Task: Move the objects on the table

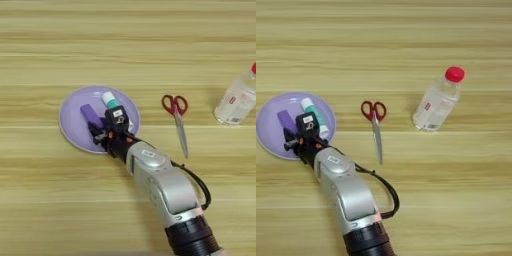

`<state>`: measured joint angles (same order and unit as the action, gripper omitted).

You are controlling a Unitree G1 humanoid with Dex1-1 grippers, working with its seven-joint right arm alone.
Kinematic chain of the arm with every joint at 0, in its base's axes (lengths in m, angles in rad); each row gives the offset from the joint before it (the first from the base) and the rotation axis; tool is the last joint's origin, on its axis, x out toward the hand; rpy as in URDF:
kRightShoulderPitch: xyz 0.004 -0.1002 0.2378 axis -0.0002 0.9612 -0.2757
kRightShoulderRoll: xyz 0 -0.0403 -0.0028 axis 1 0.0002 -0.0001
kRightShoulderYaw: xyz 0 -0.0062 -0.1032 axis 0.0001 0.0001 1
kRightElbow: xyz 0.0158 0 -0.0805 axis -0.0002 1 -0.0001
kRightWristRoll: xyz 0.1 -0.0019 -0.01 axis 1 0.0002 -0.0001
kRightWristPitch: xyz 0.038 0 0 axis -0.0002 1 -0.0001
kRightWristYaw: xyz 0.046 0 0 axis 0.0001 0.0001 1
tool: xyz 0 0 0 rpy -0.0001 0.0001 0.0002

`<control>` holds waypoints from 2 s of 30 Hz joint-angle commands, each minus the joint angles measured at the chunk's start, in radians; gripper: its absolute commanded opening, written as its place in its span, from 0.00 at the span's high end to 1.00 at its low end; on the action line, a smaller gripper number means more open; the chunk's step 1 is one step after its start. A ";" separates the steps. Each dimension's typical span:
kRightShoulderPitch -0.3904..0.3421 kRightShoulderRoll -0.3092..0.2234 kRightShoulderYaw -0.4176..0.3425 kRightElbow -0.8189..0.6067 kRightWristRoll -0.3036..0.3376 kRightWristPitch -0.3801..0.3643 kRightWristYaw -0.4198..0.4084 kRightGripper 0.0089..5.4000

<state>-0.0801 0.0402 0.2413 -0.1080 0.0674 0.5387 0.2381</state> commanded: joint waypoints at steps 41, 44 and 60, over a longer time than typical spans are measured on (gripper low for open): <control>-0.050 -0.056 -0.023 -0.206 -0.021 -0.063 -0.022 0.01; -0.050 -0.070 -0.037 -0.239 -0.024 -0.063 -0.024 0.01; -0.035 -0.201 -0.264 -0.199 -0.077 -0.190 -0.092 0.01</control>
<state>-0.0766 -0.1480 0.0108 -0.2966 -0.0118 0.4044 0.1608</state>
